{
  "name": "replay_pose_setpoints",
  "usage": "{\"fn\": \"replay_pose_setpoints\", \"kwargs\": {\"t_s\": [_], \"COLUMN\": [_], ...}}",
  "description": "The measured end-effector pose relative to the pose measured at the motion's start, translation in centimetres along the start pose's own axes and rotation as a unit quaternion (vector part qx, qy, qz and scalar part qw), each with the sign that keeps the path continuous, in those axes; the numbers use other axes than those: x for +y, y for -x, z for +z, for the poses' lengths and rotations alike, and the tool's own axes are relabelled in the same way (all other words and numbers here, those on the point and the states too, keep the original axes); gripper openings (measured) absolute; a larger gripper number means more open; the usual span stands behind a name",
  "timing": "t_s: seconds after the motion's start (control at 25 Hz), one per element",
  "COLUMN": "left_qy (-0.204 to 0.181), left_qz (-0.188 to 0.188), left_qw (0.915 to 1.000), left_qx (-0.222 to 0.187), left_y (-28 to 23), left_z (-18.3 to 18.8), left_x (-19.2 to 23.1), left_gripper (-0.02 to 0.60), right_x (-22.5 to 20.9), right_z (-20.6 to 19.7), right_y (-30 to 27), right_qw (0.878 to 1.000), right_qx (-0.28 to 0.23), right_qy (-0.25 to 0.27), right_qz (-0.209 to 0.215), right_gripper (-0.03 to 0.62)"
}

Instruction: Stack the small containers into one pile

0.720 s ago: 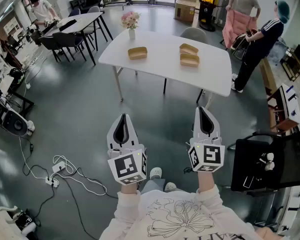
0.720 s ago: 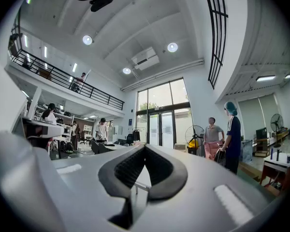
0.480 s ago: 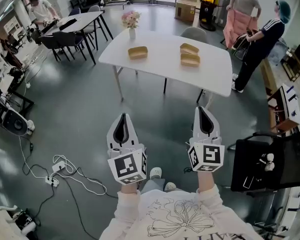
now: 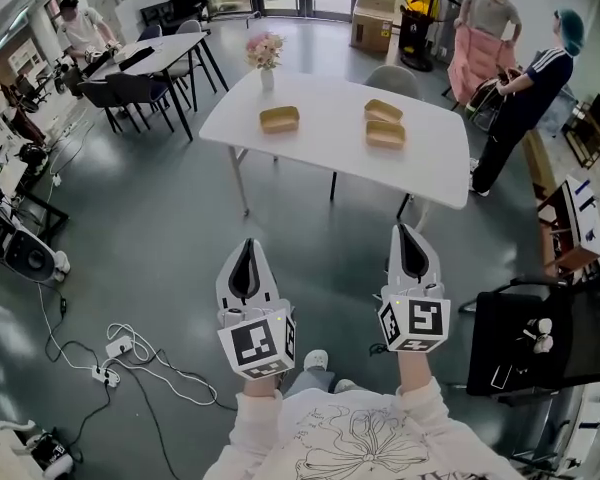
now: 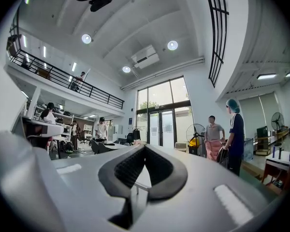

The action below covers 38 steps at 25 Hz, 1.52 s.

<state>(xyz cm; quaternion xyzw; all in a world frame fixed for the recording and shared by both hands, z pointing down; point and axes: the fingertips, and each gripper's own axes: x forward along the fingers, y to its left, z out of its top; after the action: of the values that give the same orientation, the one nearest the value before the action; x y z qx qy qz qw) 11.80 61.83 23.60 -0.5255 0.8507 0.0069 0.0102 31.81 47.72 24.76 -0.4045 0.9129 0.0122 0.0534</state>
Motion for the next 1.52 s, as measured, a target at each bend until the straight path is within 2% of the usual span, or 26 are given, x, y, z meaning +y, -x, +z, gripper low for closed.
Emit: {"fn": "replay_pose_setpoints", "kwargs": {"t_s": [0.44, 0.76, 1.0, 1.32, 1.52], "left_qy": [-0.001, 0.003, 0.003, 0.005, 0.004], "left_qz": [-0.002, 0.014, 0.033, 0.065, 0.081], "left_qw": [0.9999, 0.9995, 0.9992, 0.9977, 0.9964], "left_qx": [0.011, 0.027, 0.023, 0.018, 0.023], "left_y": [-5.1, -11.2, -20.1, -34.4, -41.6], "left_z": [-1.7, -3.9, -4.4, -3.4, -3.7], "left_x": [3.0, 4.8, 5.6, 7.7, 8.8], "left_gripper": [0.006, 0.006, 0.006, 0.006, 0.006], "right_x": [1.5, 1.1, -0.5, -2.4, -3.2], "right_z": [-2.3, -4.8, -6.4, -6.3, -7.2], "right_y": [-5.1, -12.1, -22.1, -38.0, -46.2], "right_qw": [1.0, 1.0, 0.999, 0.998, 0.996], "right_qx": [0.008, 0.026, 0.027, 0.023, 0.029], "right_qy": [-0.013, -0.014, -0.021, -0.018, -0.019], "right_qz": [-0.005, 0.006, 0.029, 0.062, 0.079], "right_gripper": [0.011, 0.011, 0.011, 0.011, 0.011]}}
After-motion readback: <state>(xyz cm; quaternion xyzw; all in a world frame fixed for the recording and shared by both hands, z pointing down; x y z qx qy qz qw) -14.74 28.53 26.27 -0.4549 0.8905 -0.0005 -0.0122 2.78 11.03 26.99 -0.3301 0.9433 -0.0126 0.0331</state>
